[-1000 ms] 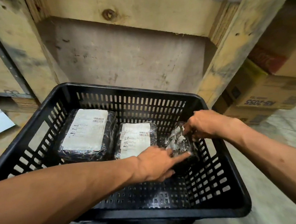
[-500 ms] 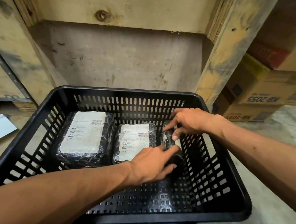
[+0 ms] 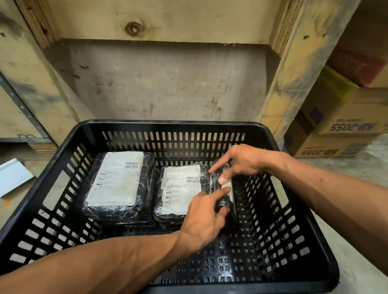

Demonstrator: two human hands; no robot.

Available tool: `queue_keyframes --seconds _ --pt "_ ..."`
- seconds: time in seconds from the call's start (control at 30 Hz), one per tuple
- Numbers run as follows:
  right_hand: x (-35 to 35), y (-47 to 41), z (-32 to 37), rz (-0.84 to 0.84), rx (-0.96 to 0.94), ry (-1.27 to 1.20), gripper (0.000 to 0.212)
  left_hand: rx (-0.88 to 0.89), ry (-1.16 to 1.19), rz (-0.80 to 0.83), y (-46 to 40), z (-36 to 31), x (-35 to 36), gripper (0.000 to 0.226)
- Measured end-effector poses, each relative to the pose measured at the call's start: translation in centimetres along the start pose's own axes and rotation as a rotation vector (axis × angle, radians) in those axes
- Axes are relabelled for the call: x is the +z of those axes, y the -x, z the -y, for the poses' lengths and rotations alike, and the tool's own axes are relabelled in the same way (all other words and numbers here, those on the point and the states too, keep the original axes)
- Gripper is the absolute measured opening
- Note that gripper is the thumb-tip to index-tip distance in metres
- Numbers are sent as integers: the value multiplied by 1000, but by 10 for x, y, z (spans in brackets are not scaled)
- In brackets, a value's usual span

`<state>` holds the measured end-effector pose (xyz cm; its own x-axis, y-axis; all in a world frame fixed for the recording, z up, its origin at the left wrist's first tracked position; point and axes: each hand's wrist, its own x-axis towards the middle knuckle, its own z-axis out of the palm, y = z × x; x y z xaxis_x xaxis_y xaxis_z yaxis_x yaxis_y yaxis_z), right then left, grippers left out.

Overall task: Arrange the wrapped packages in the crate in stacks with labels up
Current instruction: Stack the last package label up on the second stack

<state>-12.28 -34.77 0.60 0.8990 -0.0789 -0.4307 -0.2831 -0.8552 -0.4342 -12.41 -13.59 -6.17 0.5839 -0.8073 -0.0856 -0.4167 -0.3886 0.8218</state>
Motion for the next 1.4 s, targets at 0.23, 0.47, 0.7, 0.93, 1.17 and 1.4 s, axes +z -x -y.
queue_keyframes --seconds 0.23,0.47,0.7,0.93,1.17,1.4 --pt "-30 20 10 -34 -19 -47 37 33 308 5 1 -4 -30 52" --pt "-29 45 14 -191 -103 -317 49 16 624 -19 -2 -9 -95 54" --pt "12 29 42 -590 -233 -684 23 18 697 -113 6 12 -144 62" --pt "18 23 60 -291 -309 -739 57 -24 734 -220 5 17 -161 48" --pt "29 15 60 -417 -265 -586 40 -97 521 -11 12 14 -169 55" --pt "21 13 69 -486 -335 -642 37 -63 566 -37 5 18 -166 68"
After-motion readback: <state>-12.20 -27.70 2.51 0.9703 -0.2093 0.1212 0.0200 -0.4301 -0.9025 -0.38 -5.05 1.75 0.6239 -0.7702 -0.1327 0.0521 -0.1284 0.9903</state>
